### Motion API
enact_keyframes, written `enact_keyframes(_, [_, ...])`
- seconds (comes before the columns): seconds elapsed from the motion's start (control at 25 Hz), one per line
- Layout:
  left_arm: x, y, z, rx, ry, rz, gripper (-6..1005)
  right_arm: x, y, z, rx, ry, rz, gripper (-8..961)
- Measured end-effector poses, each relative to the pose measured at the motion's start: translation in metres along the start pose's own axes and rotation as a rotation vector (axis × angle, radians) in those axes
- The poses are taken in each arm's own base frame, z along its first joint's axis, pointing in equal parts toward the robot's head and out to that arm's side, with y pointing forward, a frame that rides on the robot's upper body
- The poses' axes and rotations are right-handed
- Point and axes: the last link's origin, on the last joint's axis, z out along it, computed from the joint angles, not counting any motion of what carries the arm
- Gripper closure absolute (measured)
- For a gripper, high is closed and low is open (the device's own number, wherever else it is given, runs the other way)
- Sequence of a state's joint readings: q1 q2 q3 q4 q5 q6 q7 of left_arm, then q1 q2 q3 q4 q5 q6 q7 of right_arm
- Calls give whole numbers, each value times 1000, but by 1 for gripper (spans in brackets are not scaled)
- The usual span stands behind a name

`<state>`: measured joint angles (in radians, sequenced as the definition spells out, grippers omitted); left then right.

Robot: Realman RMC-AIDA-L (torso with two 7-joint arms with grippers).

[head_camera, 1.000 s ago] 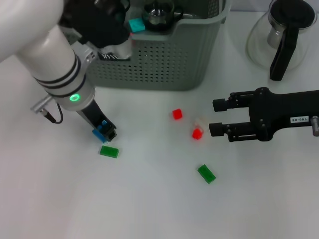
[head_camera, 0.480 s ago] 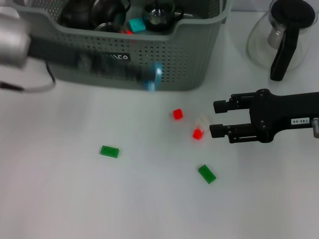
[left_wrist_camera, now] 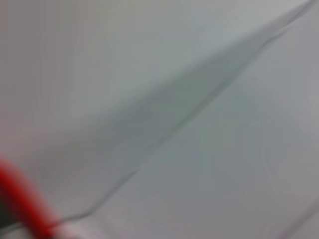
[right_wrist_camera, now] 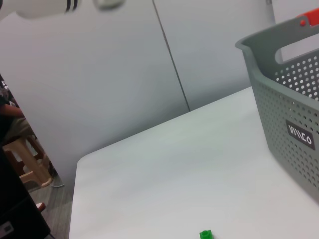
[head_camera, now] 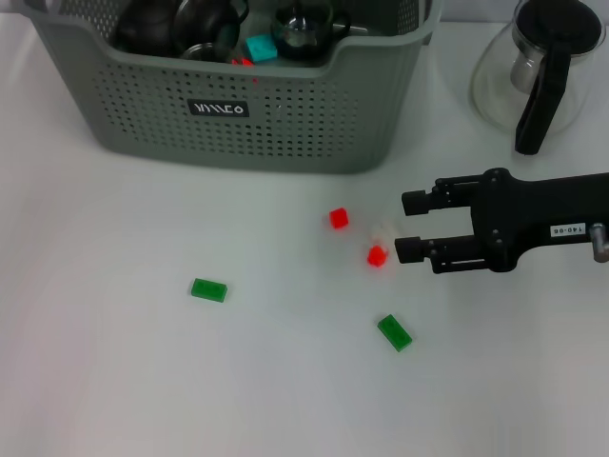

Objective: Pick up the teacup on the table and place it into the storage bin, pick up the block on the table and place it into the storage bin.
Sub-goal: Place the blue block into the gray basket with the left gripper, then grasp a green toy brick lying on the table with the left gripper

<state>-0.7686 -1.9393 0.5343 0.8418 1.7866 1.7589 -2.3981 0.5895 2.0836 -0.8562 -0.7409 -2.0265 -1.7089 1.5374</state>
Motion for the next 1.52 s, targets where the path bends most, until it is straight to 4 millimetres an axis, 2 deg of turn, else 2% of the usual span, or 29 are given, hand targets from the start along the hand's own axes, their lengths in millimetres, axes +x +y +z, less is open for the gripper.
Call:
enact_keyframes(0.2, [18,-17,51,471,-240,143,474,2,1,-1,2,-1,1,241])
enact_keyframes(0.44, [12,-49,92,824,-445,258,455,0,0,1,1,-2,-3,242])
enact_keyframes(0.6, [8,-64,99,932,-448,306,442,0,0,1,2,-1,-4,242])
enact_keyframes(0.76, [10,-64,98,933,-404,305,429,0,-1,1,6,-1,-4,240])
enact_keyframes(0.92, [22,-50,81,827,-271,250,416,-1,-1,0,6,-1,-5,239])
enact_keyframes(1.08, [26,-27,47,531,-30,177,361,0,0,0,4,-2,-2,240])
enact_keyframes(1.2, [17,-6,11,182,184,171,309,1,0,0,5,-2,0,240])
enact_keyframes(1.32, [7,13,-27,-89,365,204,257,2,0,-1,5,-2,2,240])
enact_keyframes(1.4, [2,28,-53,-216,452,261,222,2,0,-1,5,-2,2,240])
enact_keyframes(1.52, [-11,40,-64,-268,407,345,218,0,-1,-1,4,-1,3,239])
